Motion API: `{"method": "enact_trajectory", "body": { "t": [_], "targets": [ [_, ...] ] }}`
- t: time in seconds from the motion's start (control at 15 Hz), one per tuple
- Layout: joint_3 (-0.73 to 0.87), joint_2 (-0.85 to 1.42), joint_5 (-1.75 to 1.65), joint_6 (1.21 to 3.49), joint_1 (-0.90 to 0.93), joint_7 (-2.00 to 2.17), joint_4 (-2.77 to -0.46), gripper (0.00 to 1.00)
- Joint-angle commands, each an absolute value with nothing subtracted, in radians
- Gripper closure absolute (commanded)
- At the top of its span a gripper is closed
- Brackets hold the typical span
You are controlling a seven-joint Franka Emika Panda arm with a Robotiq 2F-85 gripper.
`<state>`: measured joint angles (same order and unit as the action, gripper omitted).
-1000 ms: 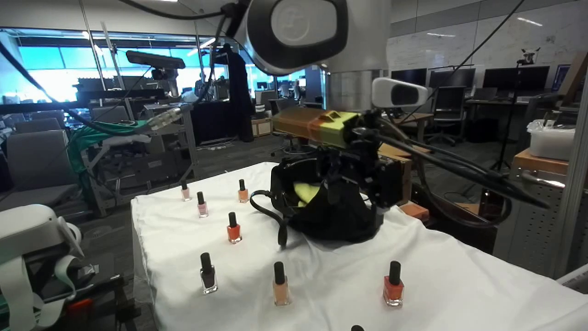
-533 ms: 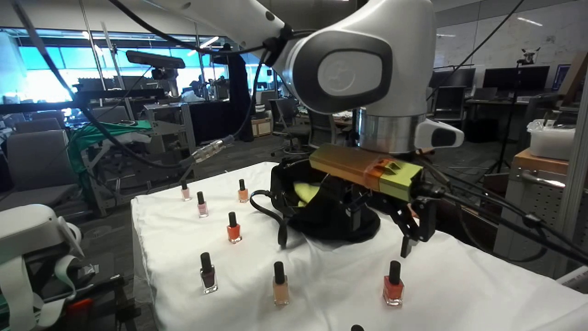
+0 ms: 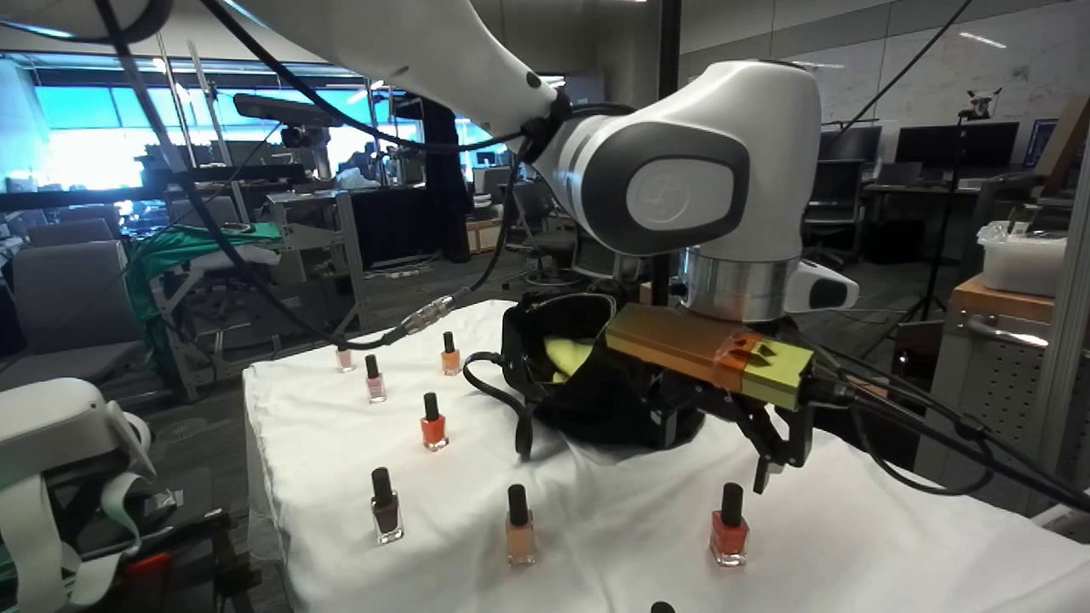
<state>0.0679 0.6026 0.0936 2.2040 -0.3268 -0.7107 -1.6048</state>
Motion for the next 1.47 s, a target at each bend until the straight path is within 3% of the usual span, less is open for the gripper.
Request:
{"method": "enact_trajectory", "body": {
  "t": [0.0, 1.4],
  "targets": [
    [0.069, 0.649, 0.073, 2.176, -0.338, -0.688, -1.528, 0.0],
    [0.1, 0.787, 0.057, 2.104, -0.309, -0.221, -1.408, 0.0]
  ]
}}
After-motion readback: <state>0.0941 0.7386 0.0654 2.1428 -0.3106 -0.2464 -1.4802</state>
